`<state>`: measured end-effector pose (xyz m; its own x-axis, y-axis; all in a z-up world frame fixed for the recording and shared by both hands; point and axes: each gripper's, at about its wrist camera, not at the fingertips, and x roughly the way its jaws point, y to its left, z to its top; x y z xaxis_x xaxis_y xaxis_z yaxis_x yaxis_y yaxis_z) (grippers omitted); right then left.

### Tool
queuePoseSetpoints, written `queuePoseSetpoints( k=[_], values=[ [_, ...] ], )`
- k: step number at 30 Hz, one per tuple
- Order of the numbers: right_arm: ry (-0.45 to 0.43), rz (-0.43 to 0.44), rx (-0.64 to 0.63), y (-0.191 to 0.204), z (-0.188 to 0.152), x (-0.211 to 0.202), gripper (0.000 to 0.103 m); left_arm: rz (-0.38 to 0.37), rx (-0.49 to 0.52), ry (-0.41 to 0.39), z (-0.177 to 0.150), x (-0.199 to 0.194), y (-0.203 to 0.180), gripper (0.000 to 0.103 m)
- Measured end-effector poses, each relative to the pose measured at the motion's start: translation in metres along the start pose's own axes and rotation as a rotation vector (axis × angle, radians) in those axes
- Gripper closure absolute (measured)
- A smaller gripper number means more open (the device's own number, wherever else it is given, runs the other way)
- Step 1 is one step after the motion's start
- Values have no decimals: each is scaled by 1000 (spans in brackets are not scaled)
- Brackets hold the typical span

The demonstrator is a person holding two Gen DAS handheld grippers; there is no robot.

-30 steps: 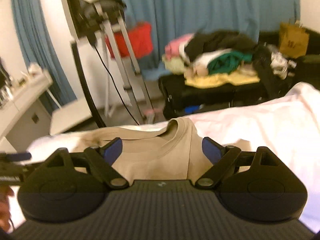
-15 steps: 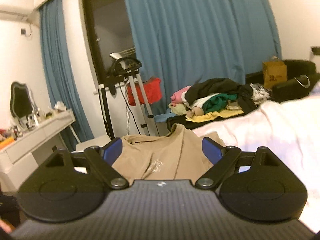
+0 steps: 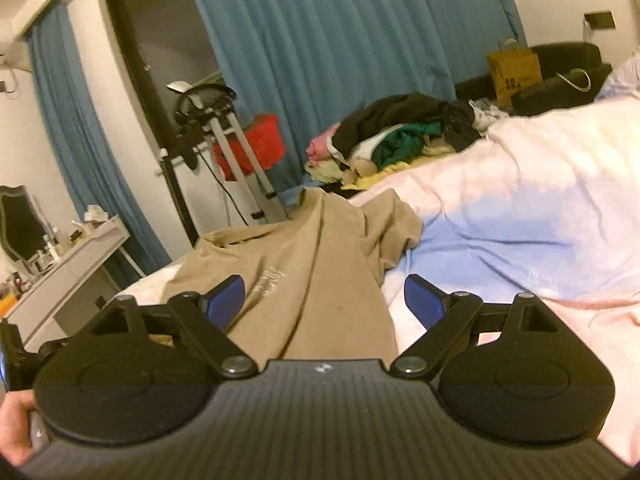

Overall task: Fold clothes
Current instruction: 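Lower the T-shirt flat onto the duvet with both grippers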

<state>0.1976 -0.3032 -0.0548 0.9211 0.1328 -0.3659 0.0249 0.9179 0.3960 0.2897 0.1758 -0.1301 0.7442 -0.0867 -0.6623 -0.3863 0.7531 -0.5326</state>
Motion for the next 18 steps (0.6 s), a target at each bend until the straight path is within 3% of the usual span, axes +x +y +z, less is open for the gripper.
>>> queuePoseSetpoints(
  k=[1,3,6,7,11,18],
  values=[
    [11,0,5,-1,-1,7,15,-6,14,-11,3,7,-2,35],
    [32,2,13,-2,-1,22,15,-18,70,-23,11,20,-10,51],
    [44,-5,-7,0,-2,37,15,-43,175,10,29,35,-27,85],
    [46,-10,-15,1,-2,41,15,-40,208,18,35,39,-32,91],
    [66,-23,-20,3,-4,52,15,17,343,-40,76,42,-57,95],
    [97,-61,-44,9,-14,69,15,251,520,-322,174,55,-106,97]
  ],
)
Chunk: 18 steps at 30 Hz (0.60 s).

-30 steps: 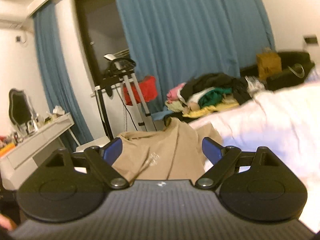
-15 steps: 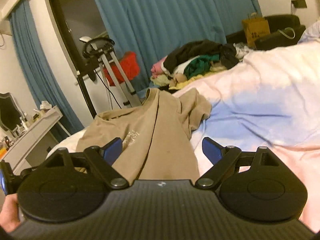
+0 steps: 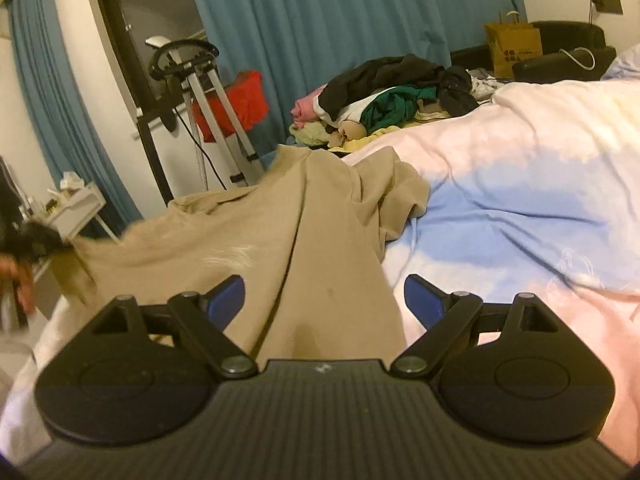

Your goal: Fold clothes

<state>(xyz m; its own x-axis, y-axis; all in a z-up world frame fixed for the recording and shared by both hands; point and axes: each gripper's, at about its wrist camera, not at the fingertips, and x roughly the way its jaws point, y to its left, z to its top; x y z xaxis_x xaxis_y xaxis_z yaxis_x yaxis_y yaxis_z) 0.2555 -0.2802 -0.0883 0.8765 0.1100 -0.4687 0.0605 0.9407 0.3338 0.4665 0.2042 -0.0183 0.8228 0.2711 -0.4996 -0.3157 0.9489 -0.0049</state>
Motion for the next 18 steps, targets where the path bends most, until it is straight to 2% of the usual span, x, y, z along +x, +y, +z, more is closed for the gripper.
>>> queuePoseSetpoints(
  k=[2,5,7,9,12,13,15,17,18],
  values=[
    [-5,-15,-16,3,0,4,15,95,59,-24,11,21,-7,97],
    [-16,-38,-44,5,0,10,15,171,100,1,8,51,-8,97],
    [-21,-55,-61,5,0,15,15,150,119,19,-4,66,-8,96],
    [-26,-70,-72,4,1,20,15,120,102,25,-16,74,-8,91],
    [-44,-80,-70,3,3,26,15,115,-32,52,-32,74,3,64],
    [-49,-82,-69,2,3,27,15,107,-95,65,-37,69,9,52],
    [-64,-81,-66,0,4,29,15,72,-165,82,-44,57,15,50],
    [-68,-83,-60,-1,5,29,15,42,-176,102,-54,30,17,36],
    [-70,-84,-58,-1,6,30,15,11,-175,121,-62,12,20,35]
  ],
)
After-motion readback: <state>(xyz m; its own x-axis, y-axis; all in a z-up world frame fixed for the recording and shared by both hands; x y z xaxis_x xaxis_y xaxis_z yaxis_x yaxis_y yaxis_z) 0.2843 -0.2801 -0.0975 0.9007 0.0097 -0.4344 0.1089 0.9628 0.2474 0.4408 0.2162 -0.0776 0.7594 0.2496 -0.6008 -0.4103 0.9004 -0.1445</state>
